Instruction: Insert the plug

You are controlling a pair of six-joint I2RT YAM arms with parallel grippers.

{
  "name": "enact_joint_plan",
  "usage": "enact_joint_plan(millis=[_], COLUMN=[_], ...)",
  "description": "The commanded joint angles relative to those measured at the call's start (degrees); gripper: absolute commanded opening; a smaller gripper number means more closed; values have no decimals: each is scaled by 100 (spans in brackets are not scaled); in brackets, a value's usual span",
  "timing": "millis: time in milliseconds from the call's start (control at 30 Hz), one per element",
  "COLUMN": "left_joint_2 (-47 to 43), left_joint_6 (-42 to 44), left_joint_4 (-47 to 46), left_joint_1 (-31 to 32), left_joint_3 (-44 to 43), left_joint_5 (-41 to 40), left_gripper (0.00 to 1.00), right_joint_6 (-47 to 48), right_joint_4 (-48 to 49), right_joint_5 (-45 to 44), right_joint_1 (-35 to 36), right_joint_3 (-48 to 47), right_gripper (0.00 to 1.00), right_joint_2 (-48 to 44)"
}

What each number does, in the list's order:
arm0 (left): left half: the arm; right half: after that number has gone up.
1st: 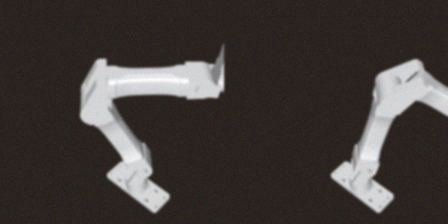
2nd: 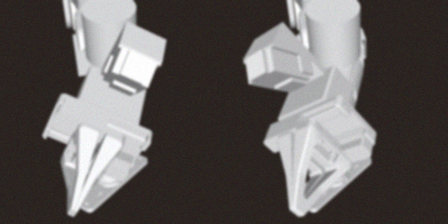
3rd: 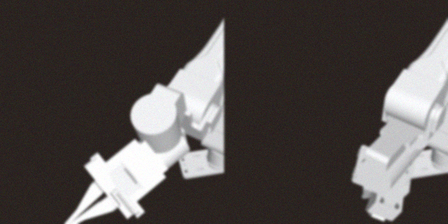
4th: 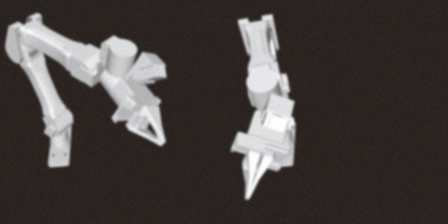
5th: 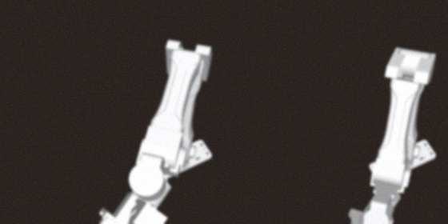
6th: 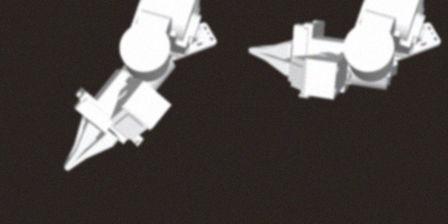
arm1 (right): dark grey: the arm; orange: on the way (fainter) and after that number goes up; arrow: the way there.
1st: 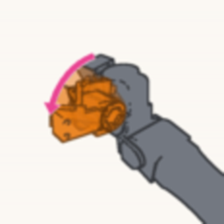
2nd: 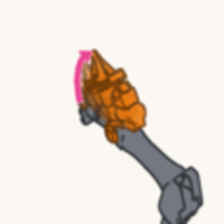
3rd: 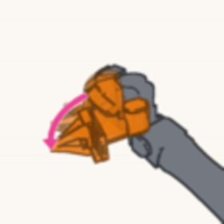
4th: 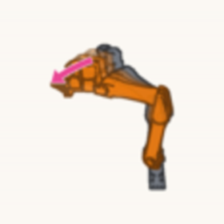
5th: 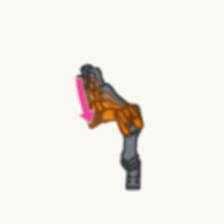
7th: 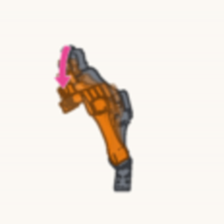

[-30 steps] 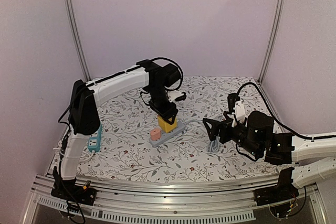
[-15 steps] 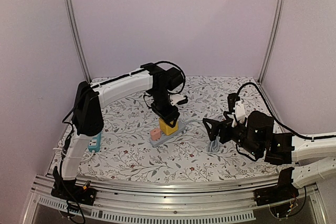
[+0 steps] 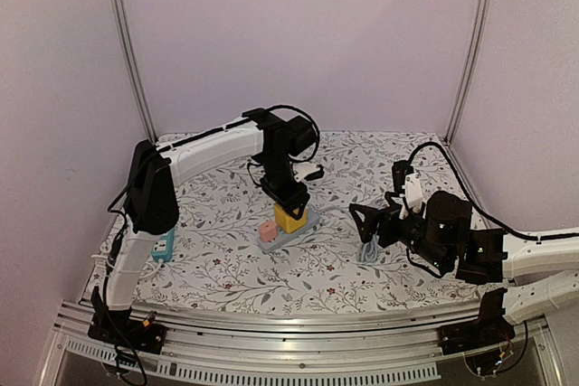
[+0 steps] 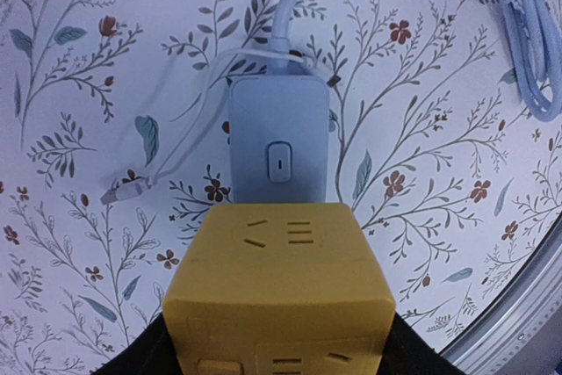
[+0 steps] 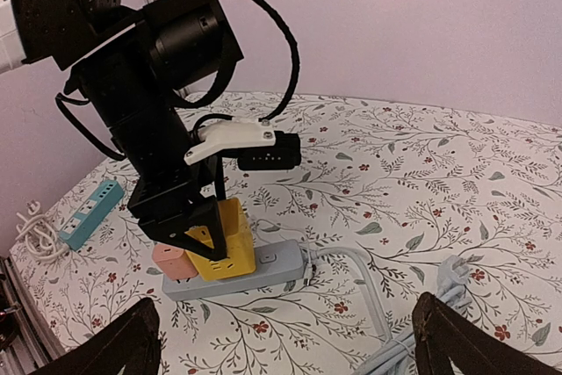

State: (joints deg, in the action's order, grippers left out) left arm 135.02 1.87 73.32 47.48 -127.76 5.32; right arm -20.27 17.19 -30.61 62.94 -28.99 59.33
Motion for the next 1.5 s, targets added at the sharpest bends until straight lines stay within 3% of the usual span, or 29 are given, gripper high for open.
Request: enact_joint_plan(millis=[0,1467], left_joint_2=[-217,-84], left_joint_6=[-5,-13], left_joint_4=[42,-47], left_joint_1=[68,147], left_joint_3=[-69,102], left_joint_5=[-86,-39], left_gripper=[0,0], right_joint_6=[28,12], right_joint_4=[91,100], right_joint_5=[97,187], right_joint_1=[-25,-24], right_joint_3=[-99,-107], right_gripper=[99,99], right_joint_2=[18,15])
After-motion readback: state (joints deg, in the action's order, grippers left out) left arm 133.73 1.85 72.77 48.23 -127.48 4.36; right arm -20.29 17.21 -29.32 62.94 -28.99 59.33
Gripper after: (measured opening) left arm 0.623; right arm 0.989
